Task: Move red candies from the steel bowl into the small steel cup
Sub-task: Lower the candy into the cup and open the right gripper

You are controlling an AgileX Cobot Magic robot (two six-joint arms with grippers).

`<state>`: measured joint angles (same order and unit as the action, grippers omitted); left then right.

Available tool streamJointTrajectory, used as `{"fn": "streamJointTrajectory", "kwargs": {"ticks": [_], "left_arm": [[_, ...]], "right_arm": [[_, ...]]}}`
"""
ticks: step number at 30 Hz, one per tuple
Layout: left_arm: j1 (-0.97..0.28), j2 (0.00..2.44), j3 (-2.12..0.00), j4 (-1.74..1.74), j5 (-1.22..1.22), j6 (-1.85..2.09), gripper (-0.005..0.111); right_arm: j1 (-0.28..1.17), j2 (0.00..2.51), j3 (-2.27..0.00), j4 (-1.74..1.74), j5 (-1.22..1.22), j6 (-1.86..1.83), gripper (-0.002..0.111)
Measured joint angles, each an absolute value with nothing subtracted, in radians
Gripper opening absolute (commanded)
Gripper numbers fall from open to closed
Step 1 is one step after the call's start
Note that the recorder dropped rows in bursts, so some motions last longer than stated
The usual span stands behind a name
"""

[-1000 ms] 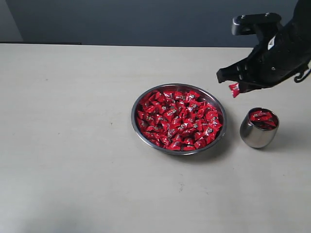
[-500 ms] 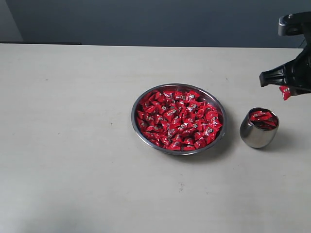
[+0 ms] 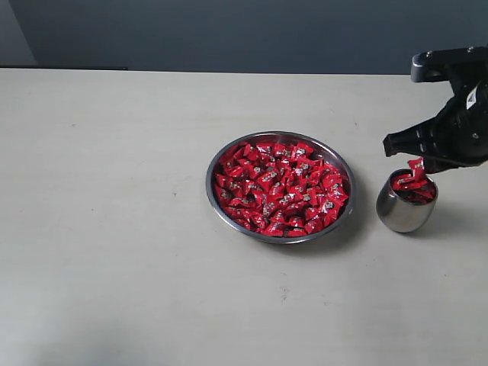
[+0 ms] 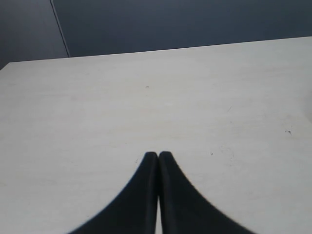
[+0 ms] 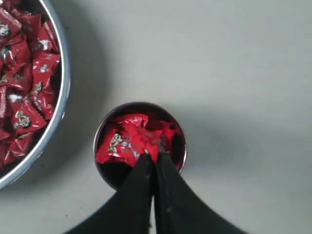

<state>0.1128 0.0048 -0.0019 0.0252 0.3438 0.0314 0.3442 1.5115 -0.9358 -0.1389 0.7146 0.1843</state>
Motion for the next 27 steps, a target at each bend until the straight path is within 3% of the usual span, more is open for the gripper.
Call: {"fn": "streamJointTrajectory", "kwargs": {"ticks": [27], "left_arm": [[0.113, 0.005, -0.002, 0.025, 0.344, 0.031, 0.0]], "right_arm": [[0.344, 1.66, -0.936, -0.101, 0.683, 0.152, -0.001]]}}
